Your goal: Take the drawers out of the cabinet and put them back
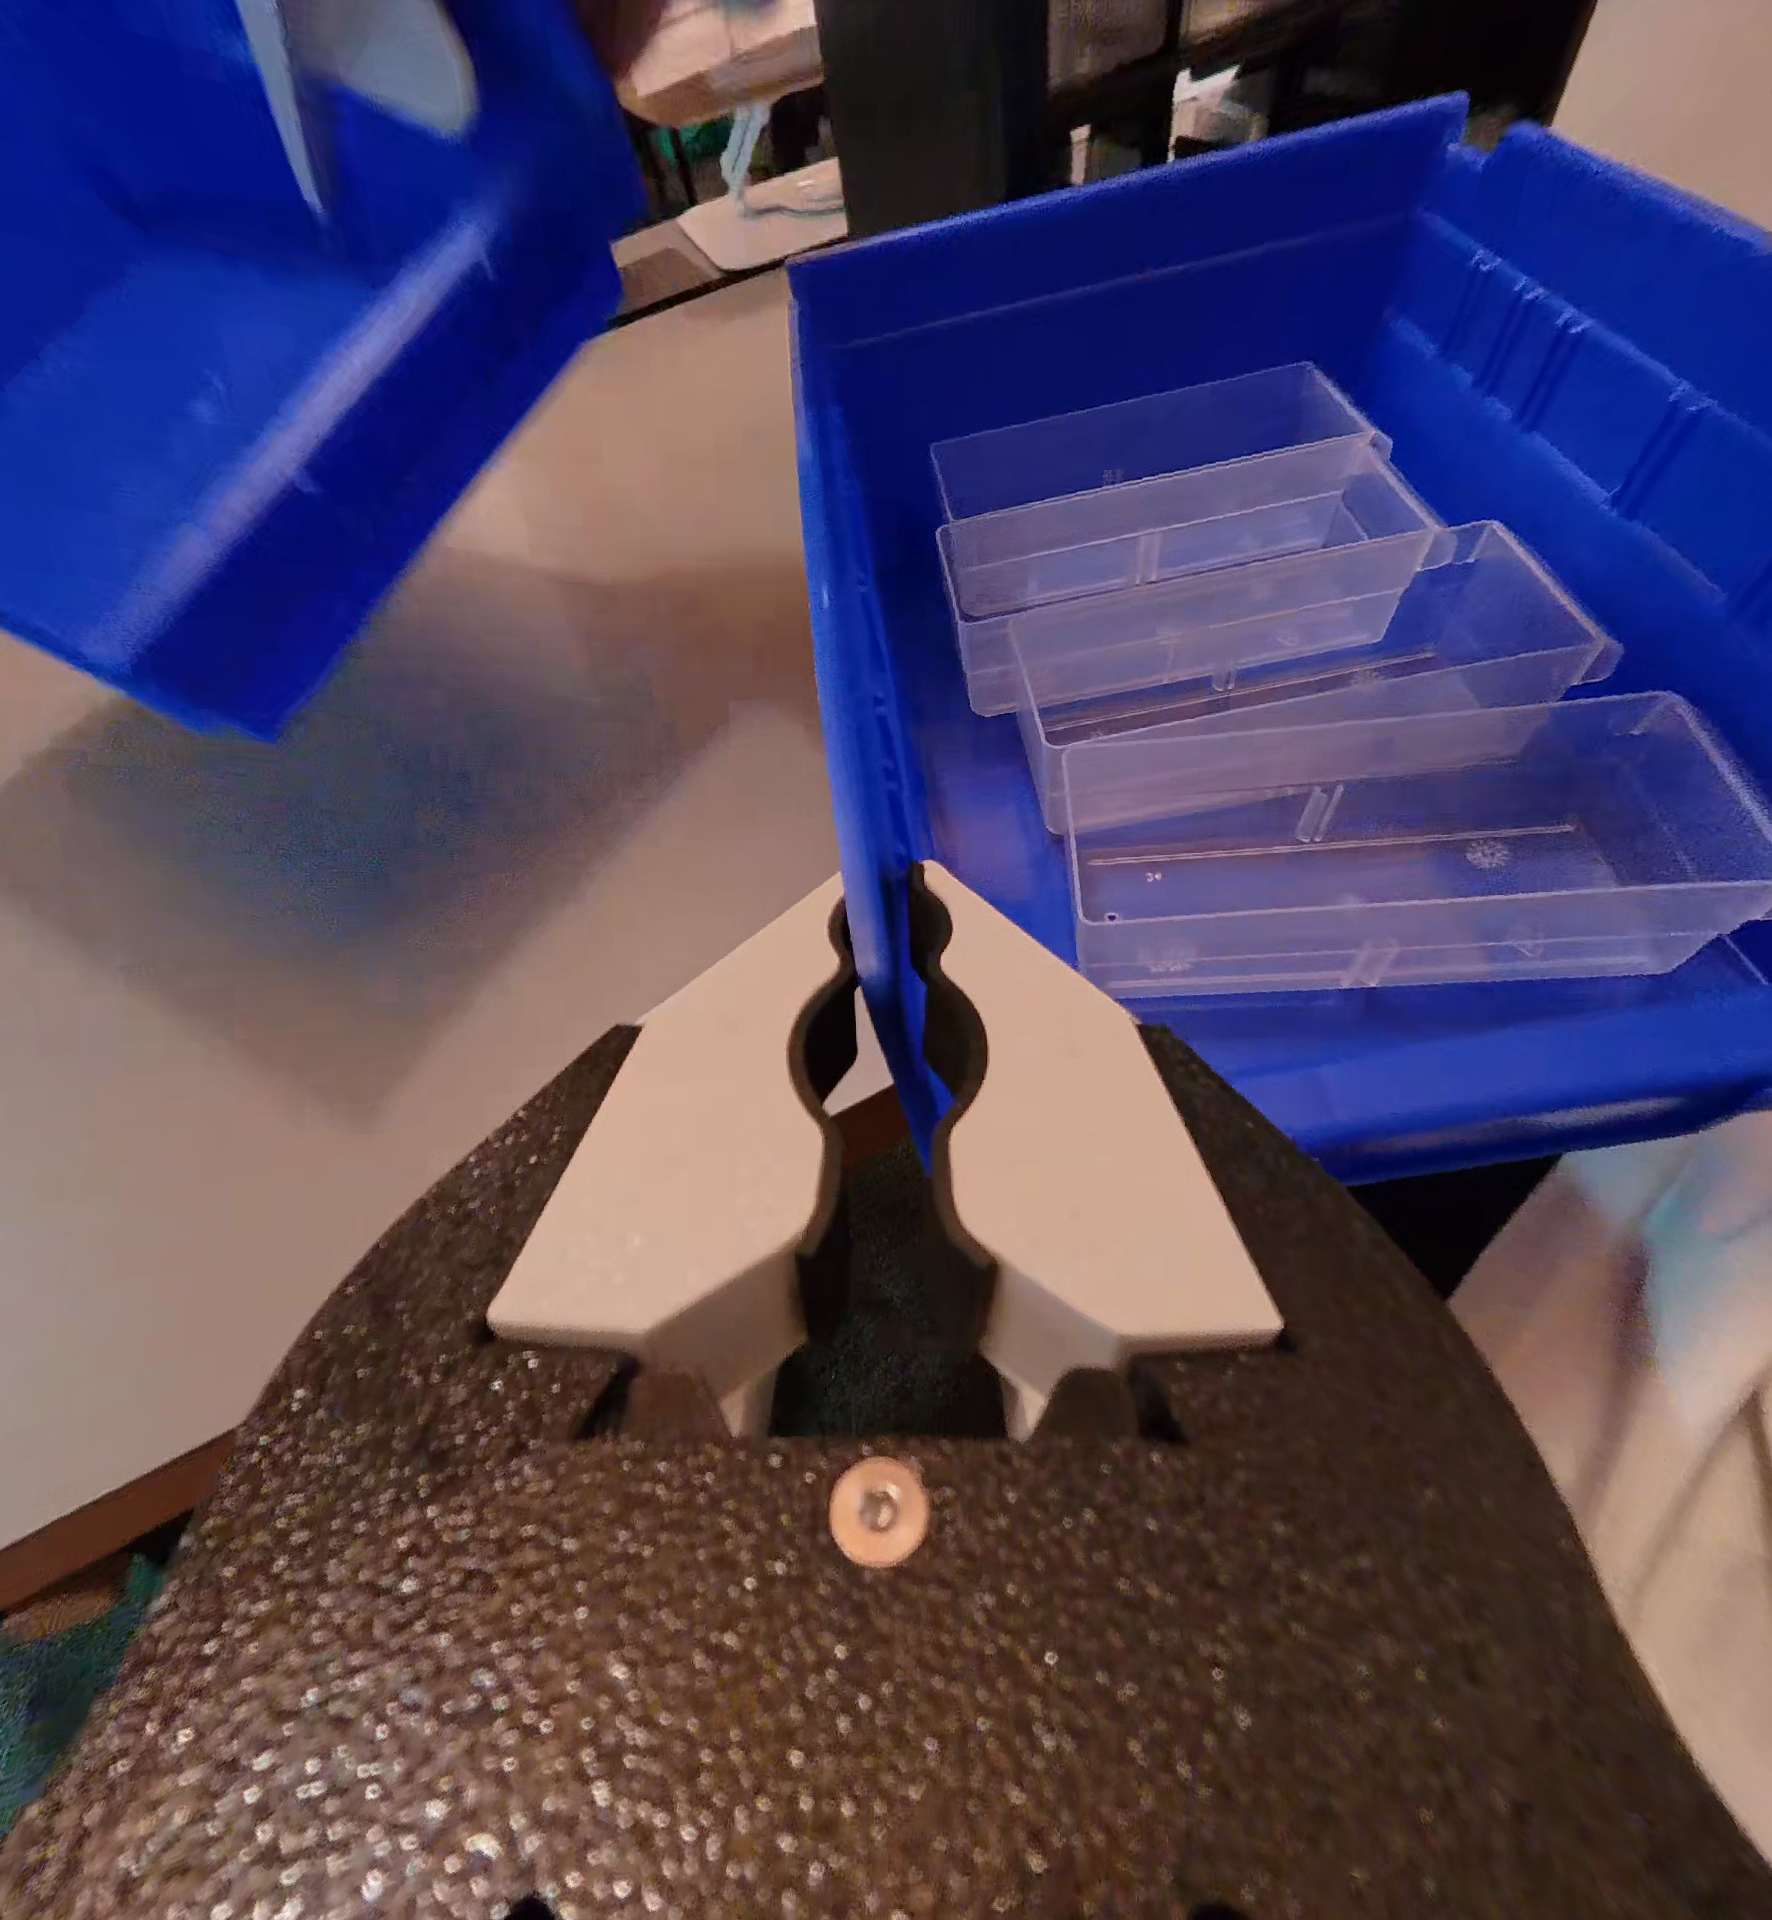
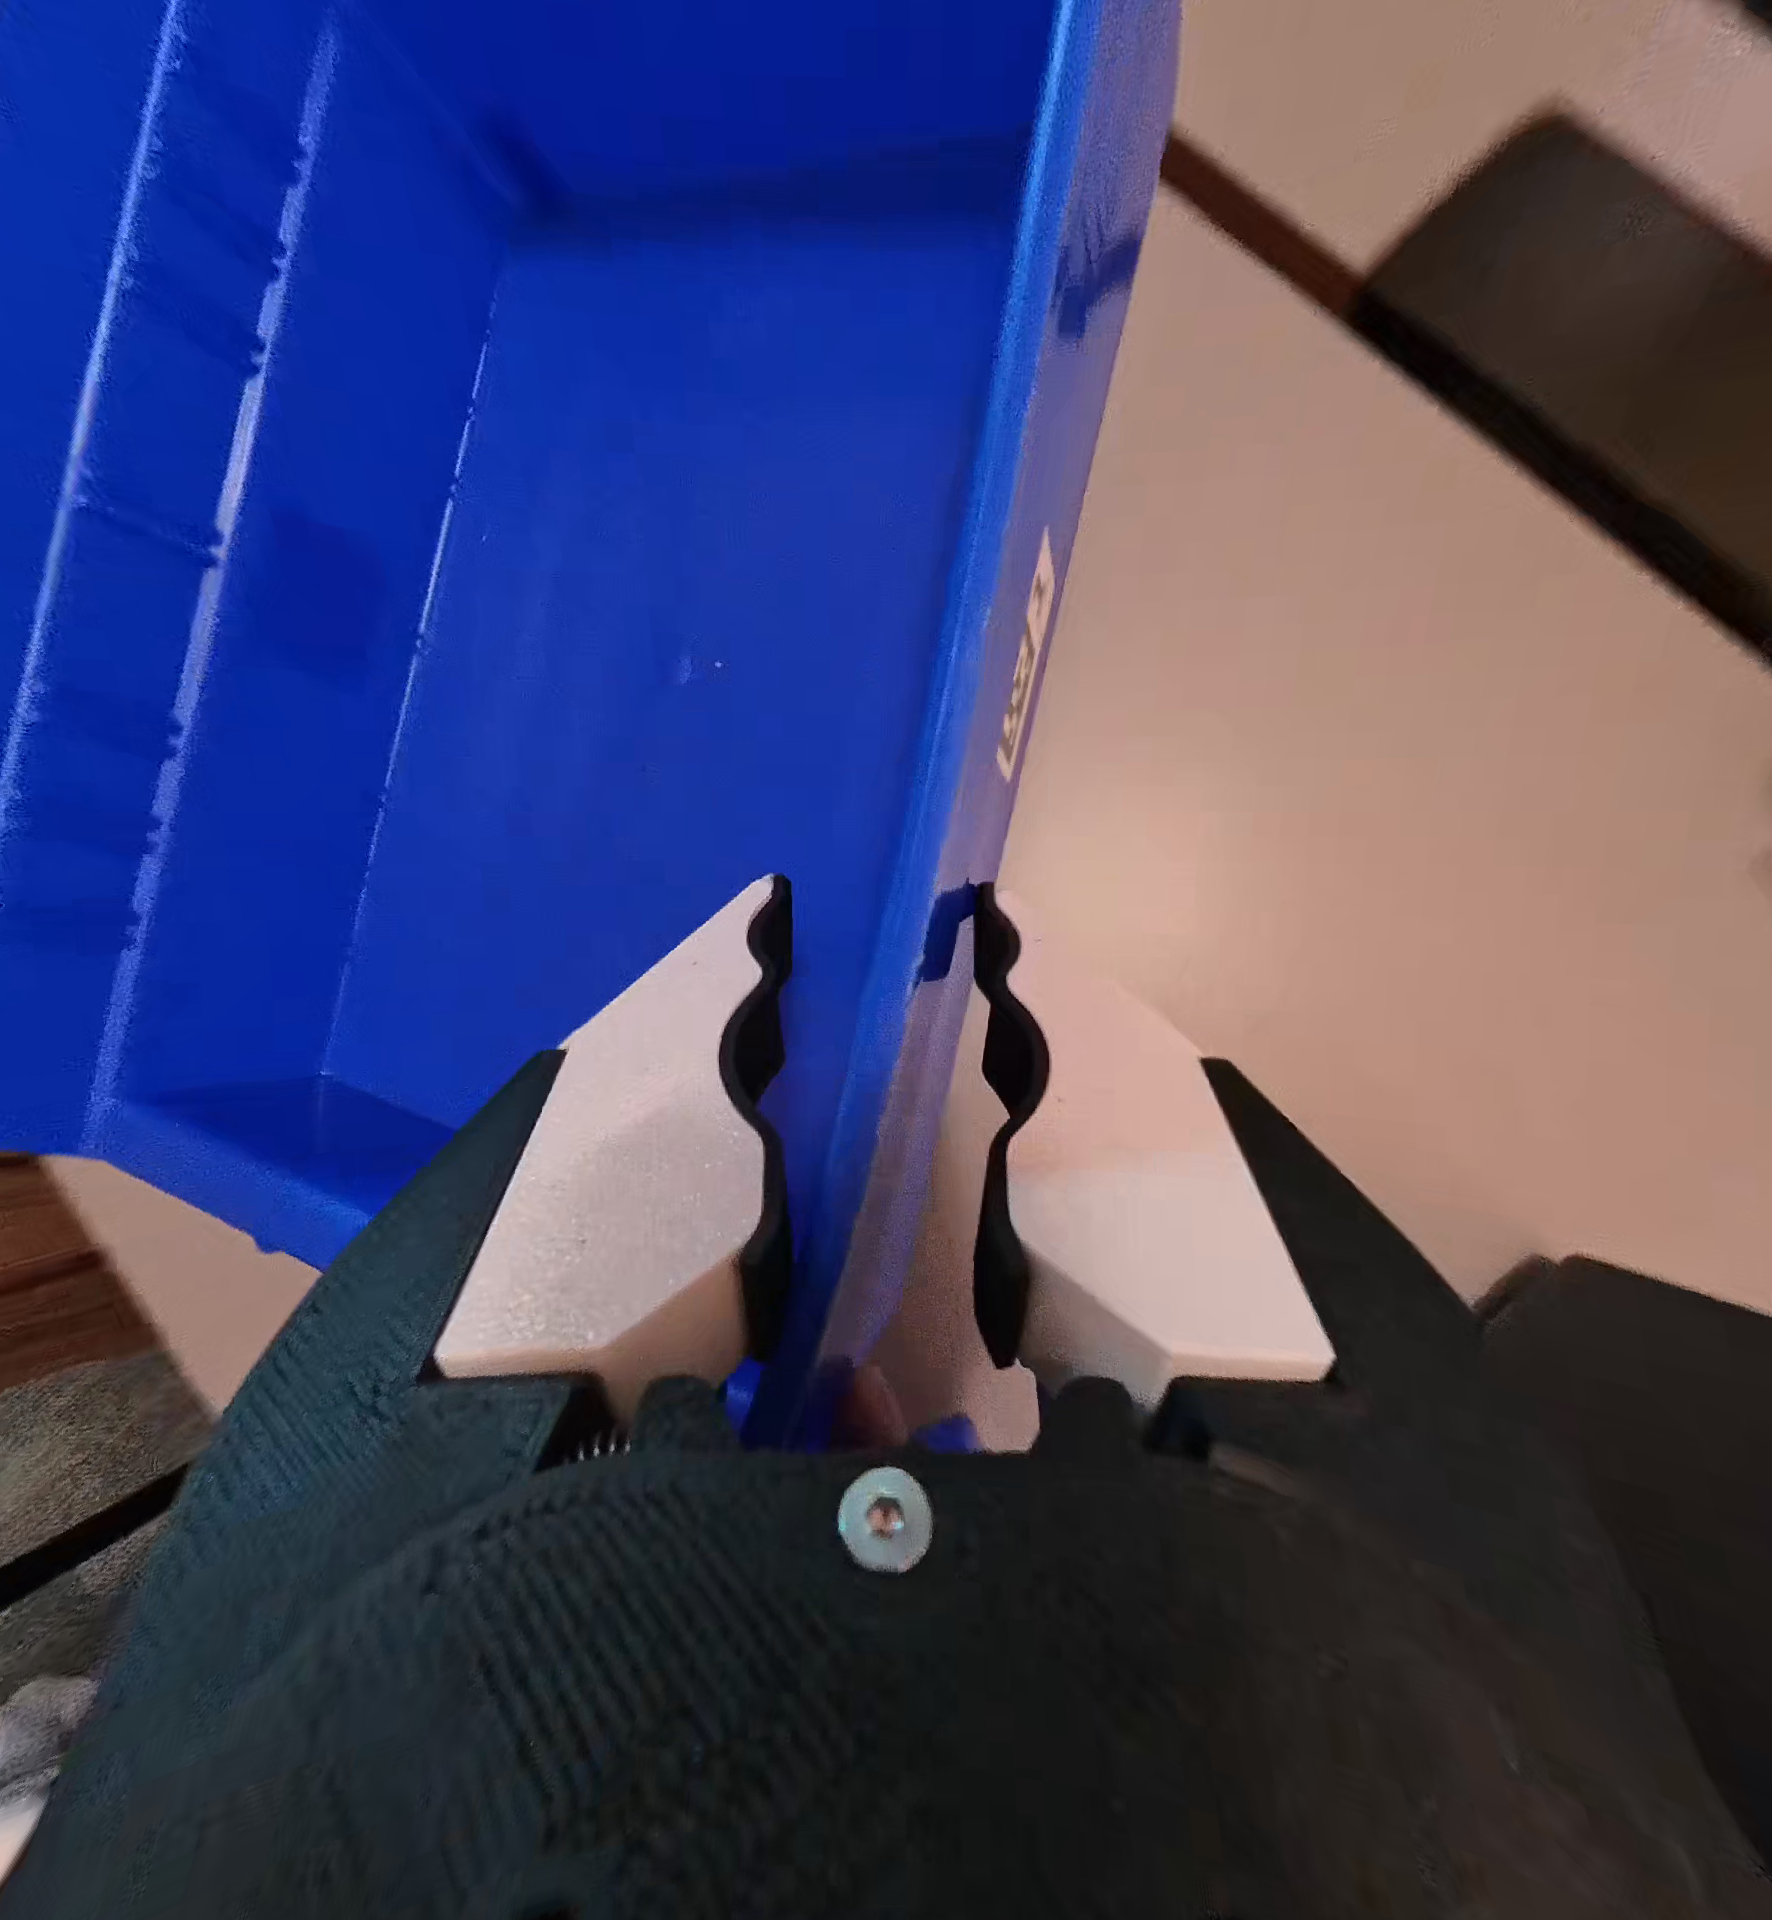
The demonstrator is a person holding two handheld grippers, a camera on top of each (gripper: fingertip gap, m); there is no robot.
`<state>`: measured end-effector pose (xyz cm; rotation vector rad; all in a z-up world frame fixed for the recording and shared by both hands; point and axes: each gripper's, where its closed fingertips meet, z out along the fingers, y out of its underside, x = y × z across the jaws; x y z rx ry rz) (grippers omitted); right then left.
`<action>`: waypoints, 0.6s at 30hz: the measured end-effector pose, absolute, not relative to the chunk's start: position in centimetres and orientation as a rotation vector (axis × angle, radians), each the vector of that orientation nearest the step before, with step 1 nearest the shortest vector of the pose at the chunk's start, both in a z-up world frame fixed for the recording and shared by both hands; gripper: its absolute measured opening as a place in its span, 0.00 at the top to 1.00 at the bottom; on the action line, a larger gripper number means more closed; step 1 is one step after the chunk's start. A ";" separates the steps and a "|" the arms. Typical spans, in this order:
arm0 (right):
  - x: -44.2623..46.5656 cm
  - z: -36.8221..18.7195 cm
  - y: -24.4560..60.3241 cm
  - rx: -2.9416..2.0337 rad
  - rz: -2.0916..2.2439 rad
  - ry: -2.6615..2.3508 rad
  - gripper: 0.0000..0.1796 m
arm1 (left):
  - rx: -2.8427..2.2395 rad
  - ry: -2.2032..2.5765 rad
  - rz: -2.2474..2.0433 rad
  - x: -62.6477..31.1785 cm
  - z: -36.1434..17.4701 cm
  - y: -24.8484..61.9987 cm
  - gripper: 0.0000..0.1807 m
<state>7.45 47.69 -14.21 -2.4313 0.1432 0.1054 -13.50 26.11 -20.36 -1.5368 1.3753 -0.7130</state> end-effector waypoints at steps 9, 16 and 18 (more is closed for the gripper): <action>6.1 9.5 38.4 -1.949 0.388 -0.035 0.82 | -1.642 1.320 -0.533 -19.1 -20.3 33.4 0.97; 22.3 16.5 23.4 -1.824 0.102 0.165 0.82 | -1.769 1.084 -0.461 -22.4 -20.2 40.0 0.98; 28.6 15.9 18.3 -1.828 0.010 0.282 0.81 | -1.784 1.044 -0.424 -22.7 -20.2 41.4 0.98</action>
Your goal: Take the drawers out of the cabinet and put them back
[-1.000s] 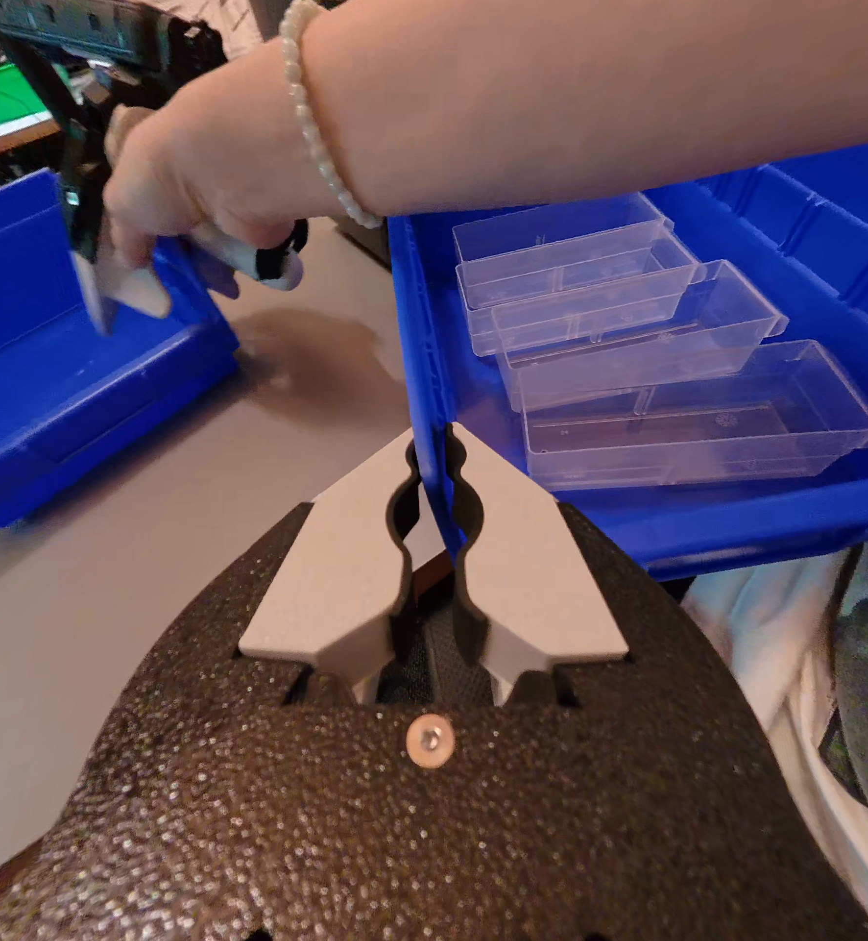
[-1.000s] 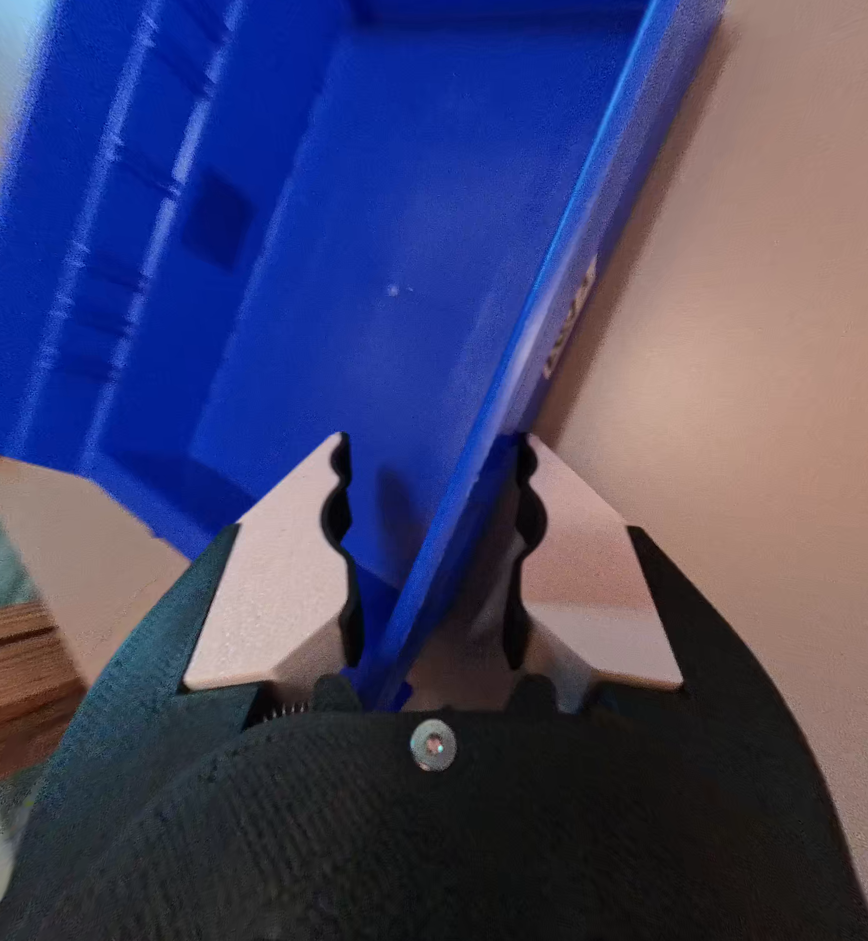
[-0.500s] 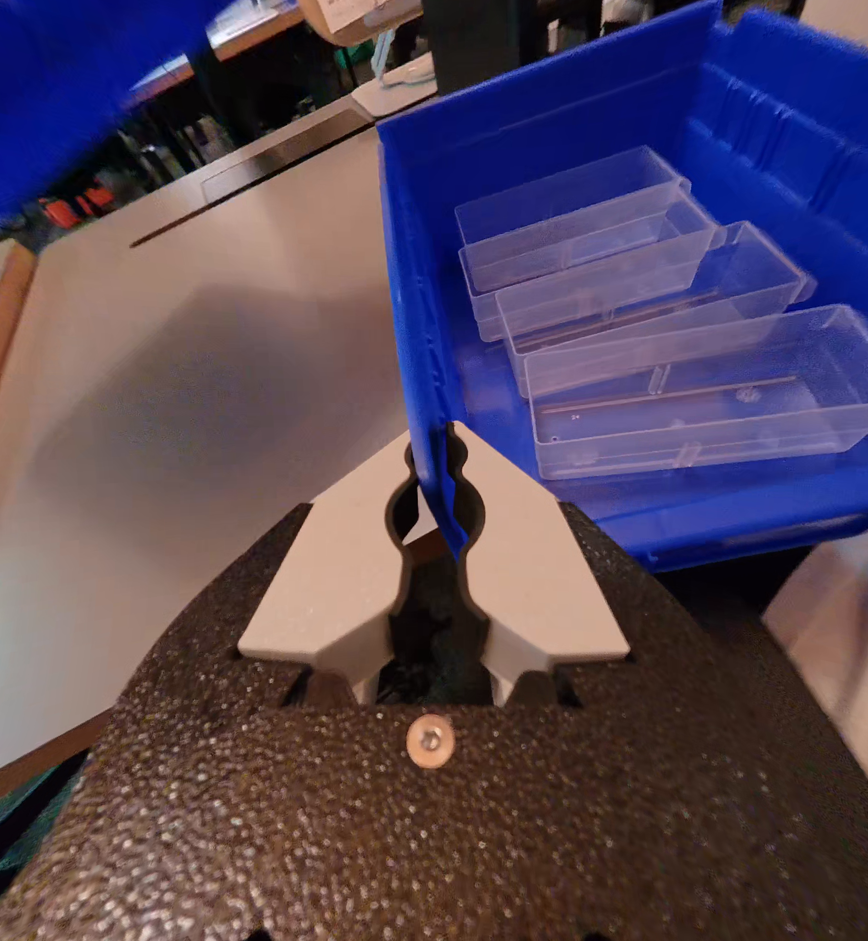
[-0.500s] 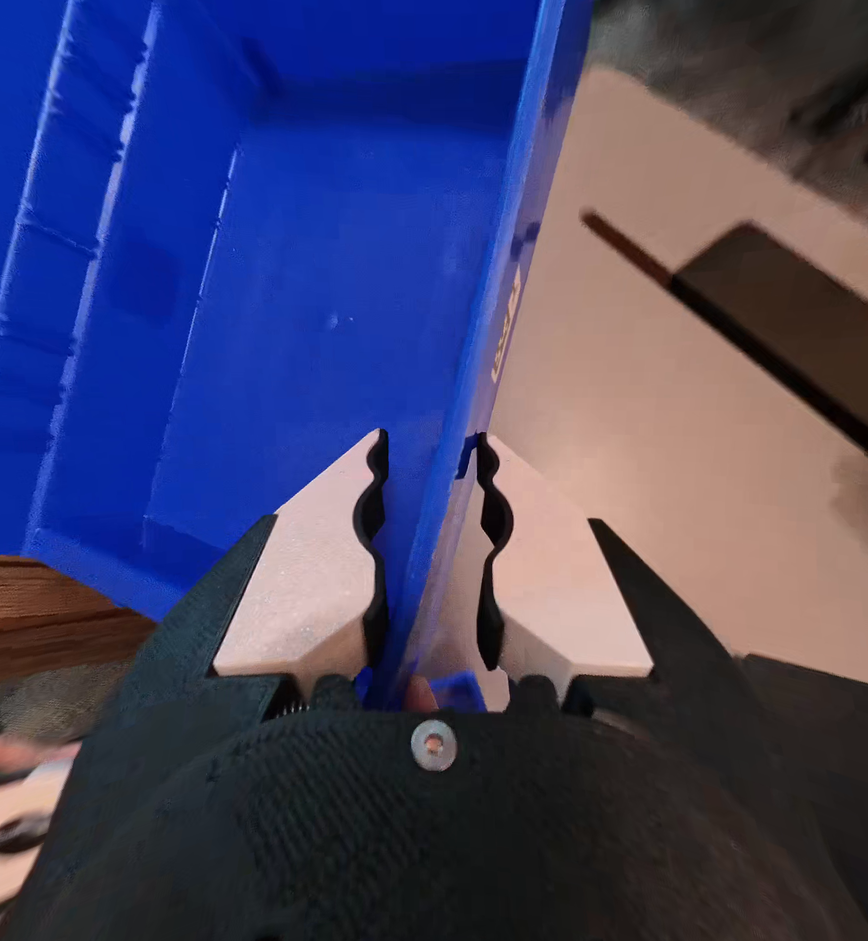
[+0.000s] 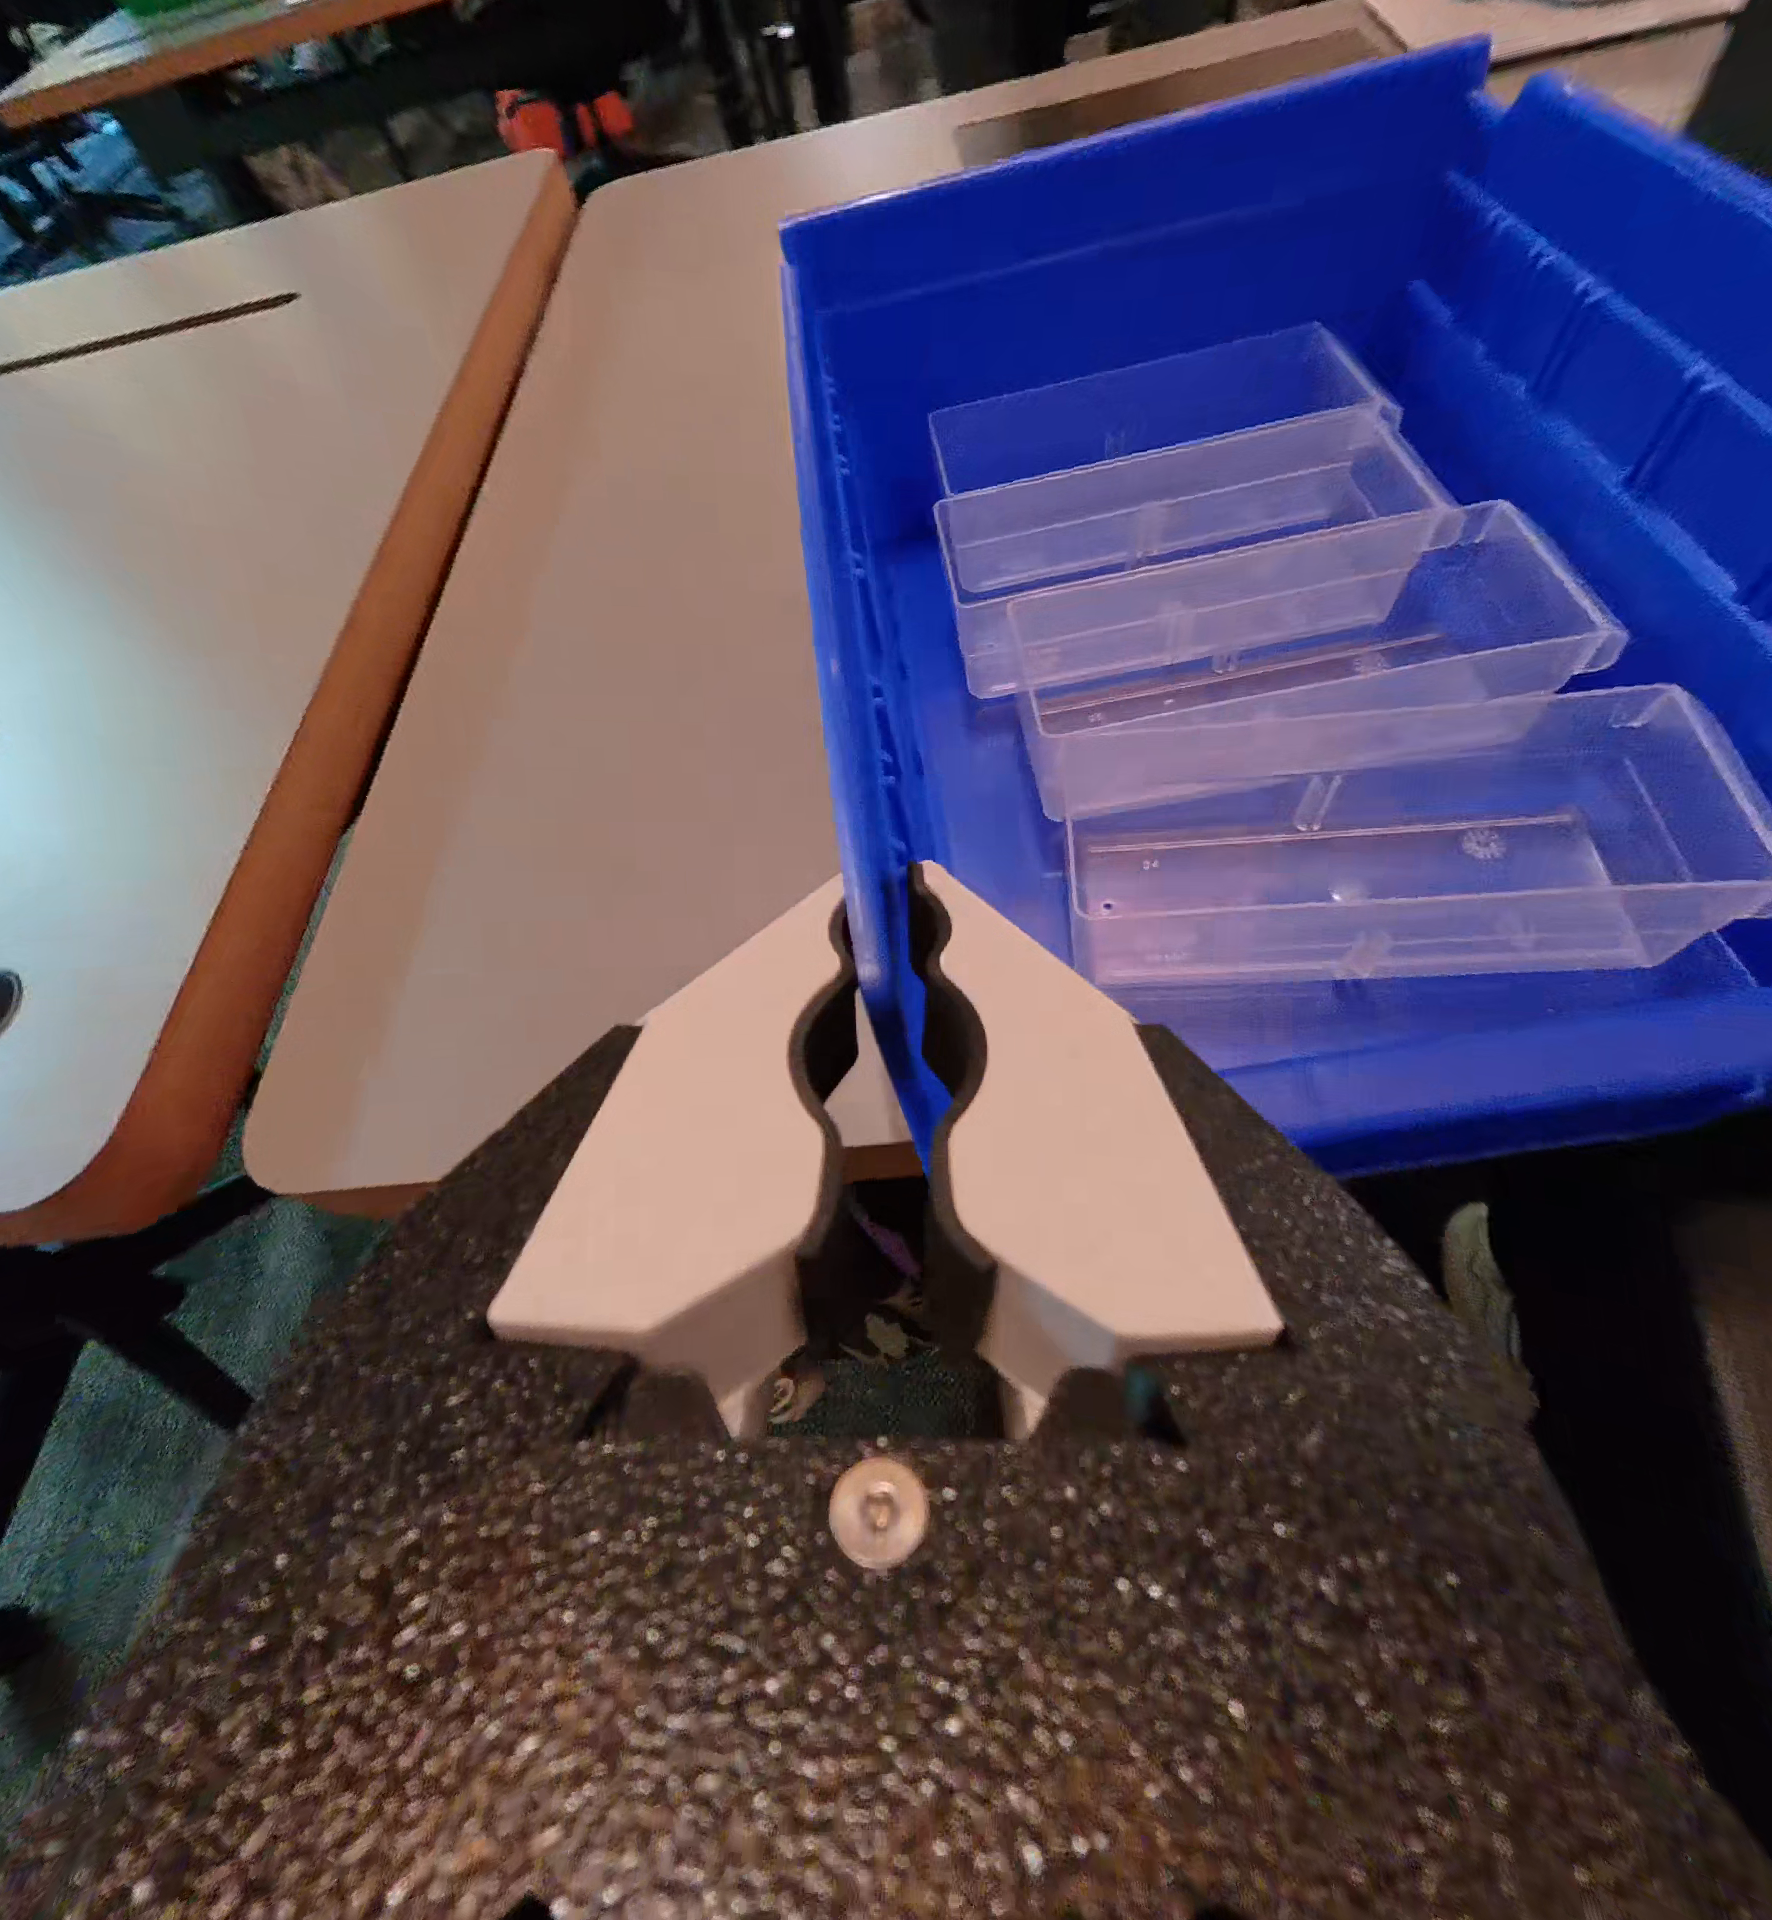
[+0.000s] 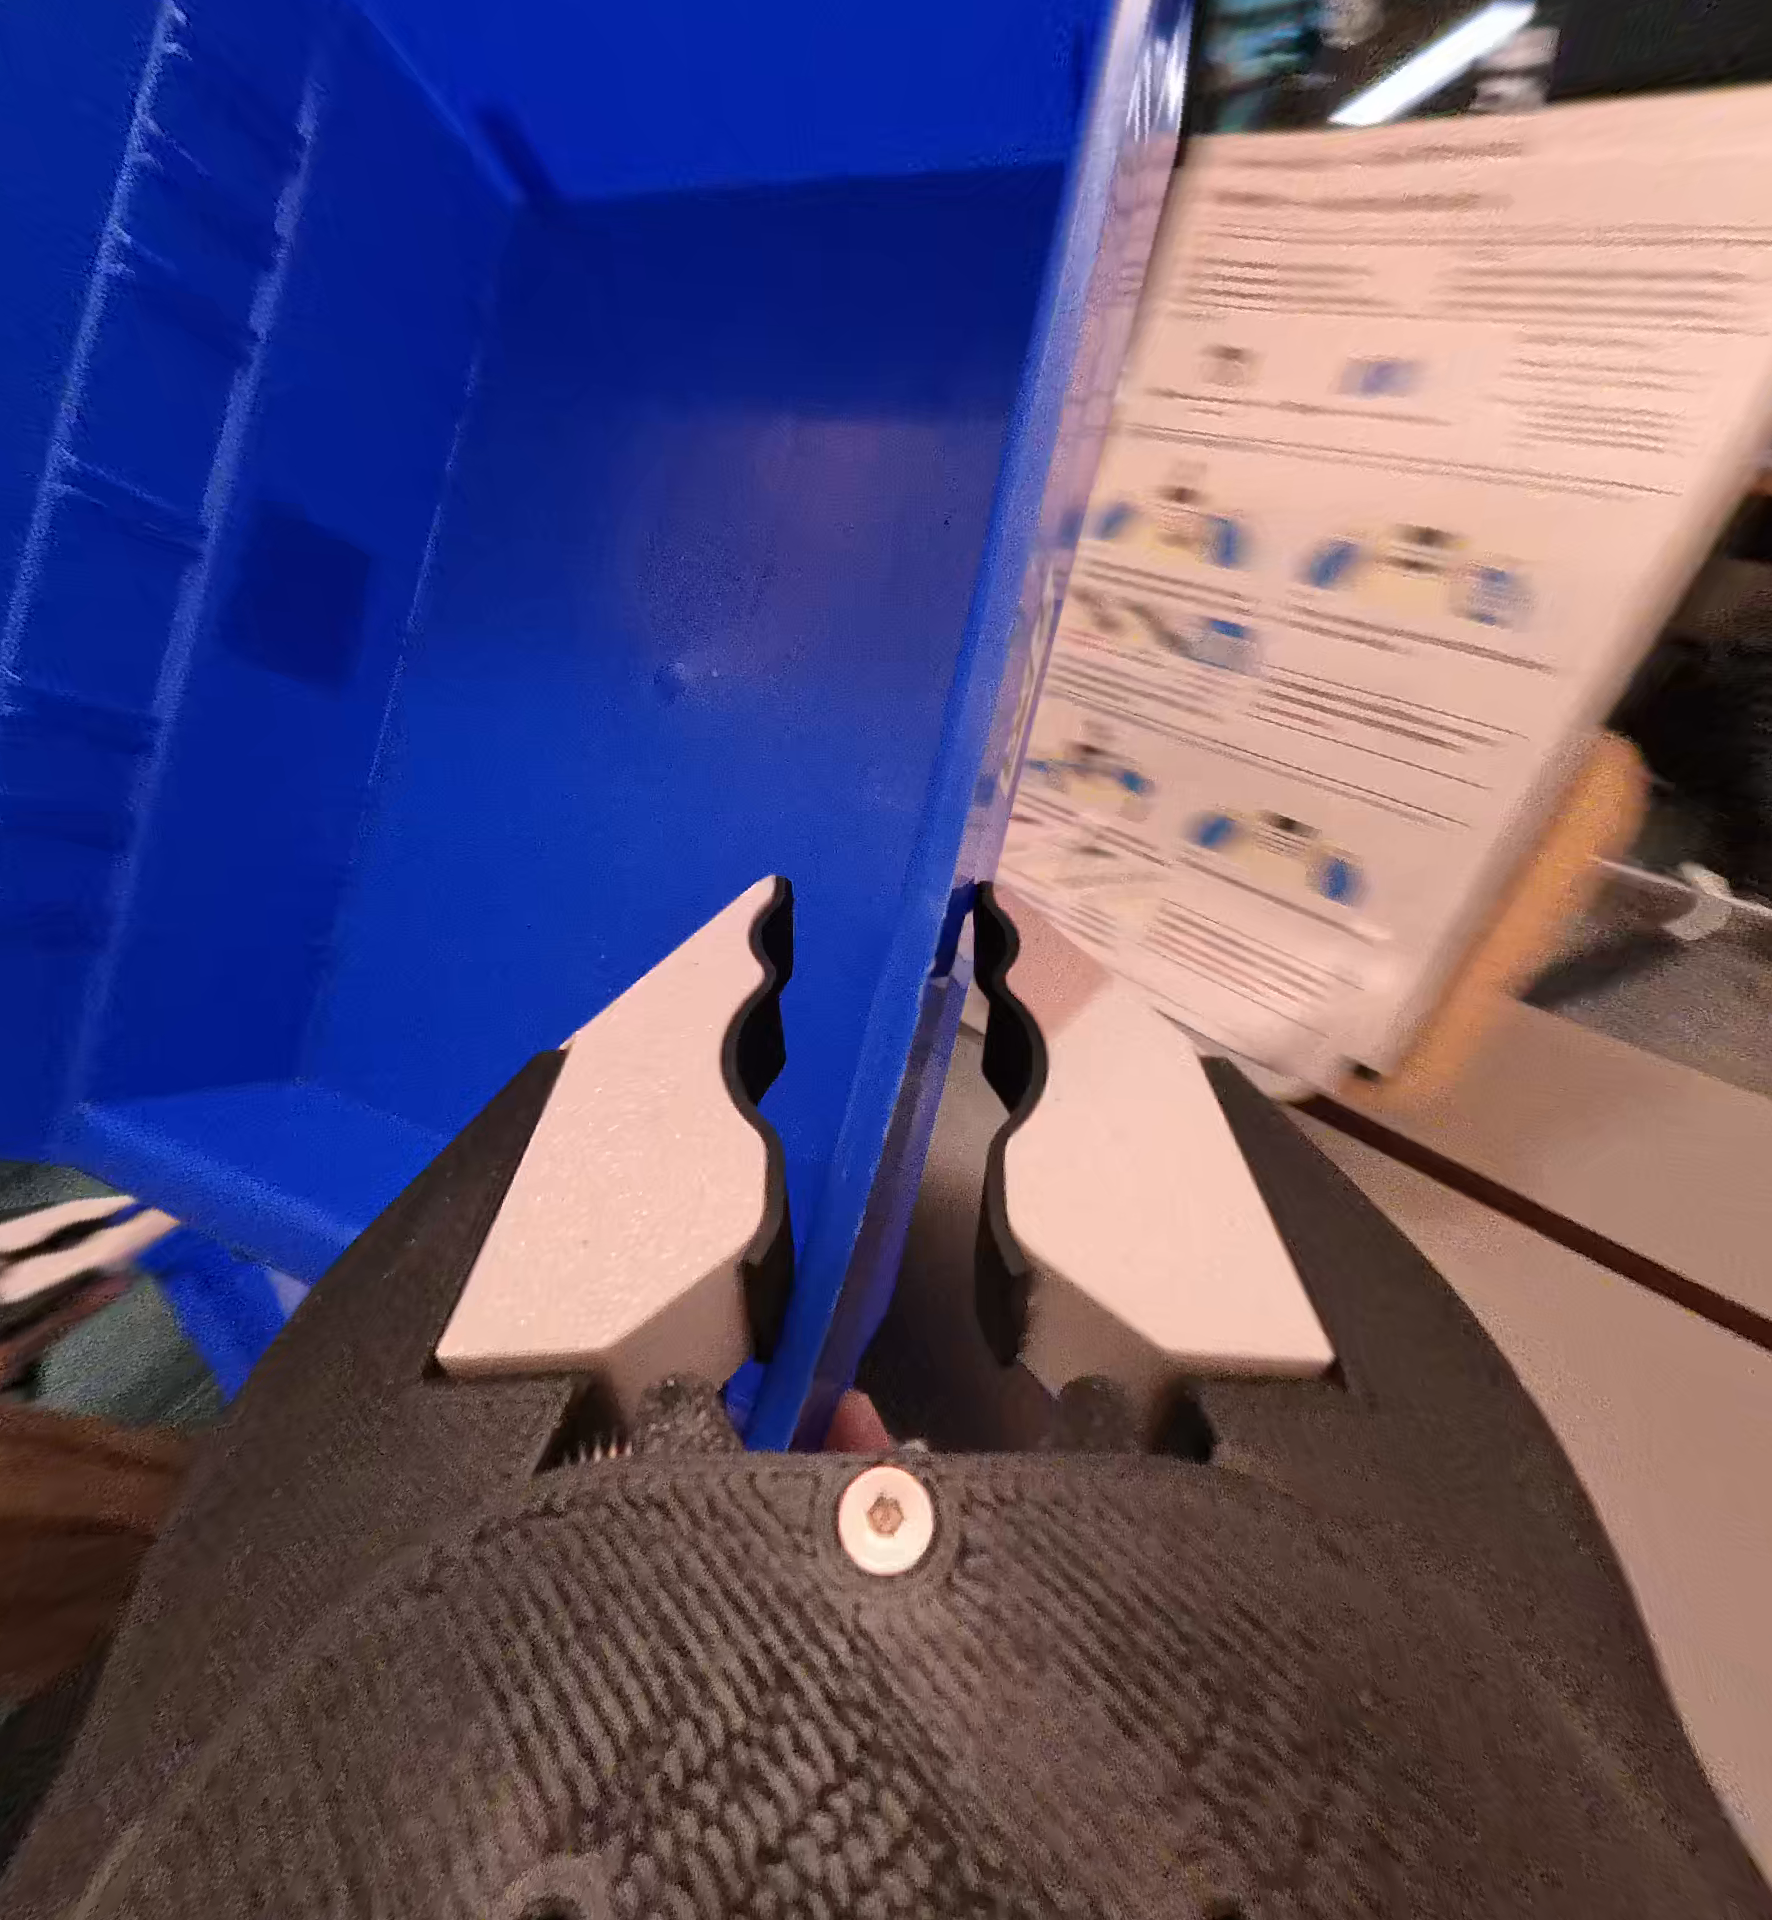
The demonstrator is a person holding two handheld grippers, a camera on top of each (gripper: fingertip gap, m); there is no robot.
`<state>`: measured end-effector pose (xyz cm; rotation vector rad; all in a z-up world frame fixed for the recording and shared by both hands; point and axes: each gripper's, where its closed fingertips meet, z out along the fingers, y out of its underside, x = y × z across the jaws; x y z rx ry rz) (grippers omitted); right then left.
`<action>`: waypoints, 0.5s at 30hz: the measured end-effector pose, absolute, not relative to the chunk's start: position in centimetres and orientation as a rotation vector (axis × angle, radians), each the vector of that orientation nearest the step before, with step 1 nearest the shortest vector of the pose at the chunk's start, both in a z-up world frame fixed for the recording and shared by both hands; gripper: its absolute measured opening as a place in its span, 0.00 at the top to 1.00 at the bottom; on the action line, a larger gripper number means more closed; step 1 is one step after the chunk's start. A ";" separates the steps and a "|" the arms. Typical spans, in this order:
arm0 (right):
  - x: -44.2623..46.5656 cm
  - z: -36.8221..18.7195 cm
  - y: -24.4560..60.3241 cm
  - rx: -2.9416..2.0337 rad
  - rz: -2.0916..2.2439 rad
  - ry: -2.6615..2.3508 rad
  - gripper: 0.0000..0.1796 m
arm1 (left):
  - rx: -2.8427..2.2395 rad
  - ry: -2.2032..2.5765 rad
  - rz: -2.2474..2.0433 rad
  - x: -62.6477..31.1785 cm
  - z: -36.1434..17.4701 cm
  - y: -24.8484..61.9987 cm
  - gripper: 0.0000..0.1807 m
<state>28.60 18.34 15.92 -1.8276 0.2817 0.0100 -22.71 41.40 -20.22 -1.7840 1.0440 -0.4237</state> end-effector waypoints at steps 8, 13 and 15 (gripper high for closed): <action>48.0 2.0 -1.5 -1.911 -0.175 0.800 0.81 | -1.848 0.824 -0.509 -19.4 -20.3 45.9 0.98; 53.2 -11.2 -8.5 -1.973 -0.092 1.021 0.81 | -1.857 0.804 -0.501 -15.6 -20.3 48.6 0.99; 54.2 -15.6 -10.3 -2.008 -0.031 1.066 0.81 | -1.854 0.798 -0.488 -14.0 -20.3 49.8 0.99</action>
